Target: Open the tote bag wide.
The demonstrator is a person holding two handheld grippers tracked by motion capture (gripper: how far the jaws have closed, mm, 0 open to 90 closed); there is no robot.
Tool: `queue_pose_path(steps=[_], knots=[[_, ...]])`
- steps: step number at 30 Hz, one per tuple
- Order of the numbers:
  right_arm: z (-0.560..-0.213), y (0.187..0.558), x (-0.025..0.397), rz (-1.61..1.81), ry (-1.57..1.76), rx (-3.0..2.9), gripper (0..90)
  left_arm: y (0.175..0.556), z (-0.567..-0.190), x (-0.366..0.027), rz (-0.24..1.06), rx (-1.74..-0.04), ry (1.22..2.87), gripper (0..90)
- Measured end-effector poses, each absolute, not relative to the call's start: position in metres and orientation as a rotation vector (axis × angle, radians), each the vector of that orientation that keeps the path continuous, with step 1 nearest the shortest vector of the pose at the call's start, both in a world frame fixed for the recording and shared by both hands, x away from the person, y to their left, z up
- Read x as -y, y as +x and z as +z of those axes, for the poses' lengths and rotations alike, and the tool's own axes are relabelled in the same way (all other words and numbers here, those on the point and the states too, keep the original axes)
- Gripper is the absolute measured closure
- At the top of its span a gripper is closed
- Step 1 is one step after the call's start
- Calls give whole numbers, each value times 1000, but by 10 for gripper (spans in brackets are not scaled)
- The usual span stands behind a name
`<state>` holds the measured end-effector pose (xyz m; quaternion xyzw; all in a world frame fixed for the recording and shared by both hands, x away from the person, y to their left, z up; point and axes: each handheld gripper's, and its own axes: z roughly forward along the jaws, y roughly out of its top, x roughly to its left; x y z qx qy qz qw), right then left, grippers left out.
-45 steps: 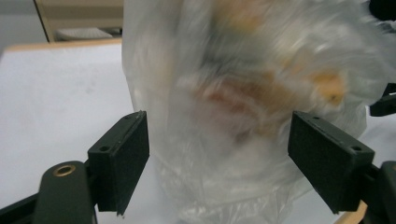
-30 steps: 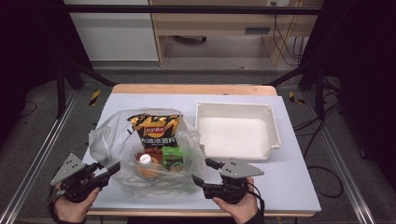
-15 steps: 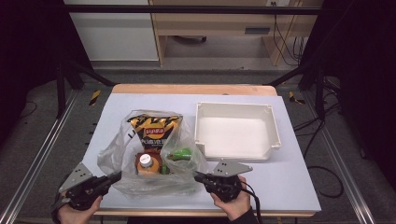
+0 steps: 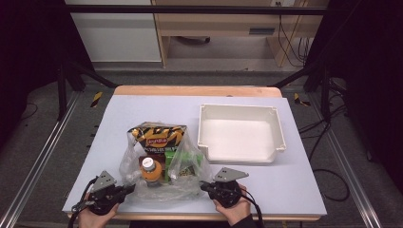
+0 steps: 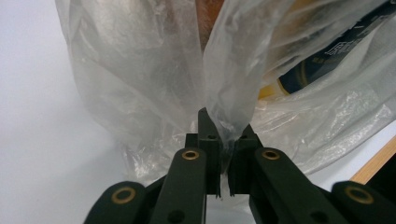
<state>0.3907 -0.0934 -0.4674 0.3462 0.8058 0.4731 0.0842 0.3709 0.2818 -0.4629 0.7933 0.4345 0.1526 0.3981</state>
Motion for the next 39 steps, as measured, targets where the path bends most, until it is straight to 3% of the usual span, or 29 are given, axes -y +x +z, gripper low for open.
queue_pose_path(steps=[9,14,19,20,21,24,30,39], knots=[[-465,384,106,1357,1086,-2379,900,368,-463,-279,354,-1057,1985,779],[-479,390,98,1286,1120,-2423,895,370,-467,-276,380,-1067,2013,760],[-488,392,93,1240,1091,-2430,803,370,-469,-274,413,-1060,2036,736],[-487,391,95,1268,1073,-2417,719,370,-470,-274,422,-1065,2033,730],[-487,391,95,1268,1073,-2417,719,370,-470,-274,422,-1065,2033,728],[-475,385,105,1324,1023,-2381,567,370,-470,-275,438,-1064,2035,715],[-442,375,118,1457,976,-2241,376,370,-469,-275,452,-1063,2031,685],[-391,381,97,1605,874,-2114,268,369,-469,-276,465,-1071,2032,673]])
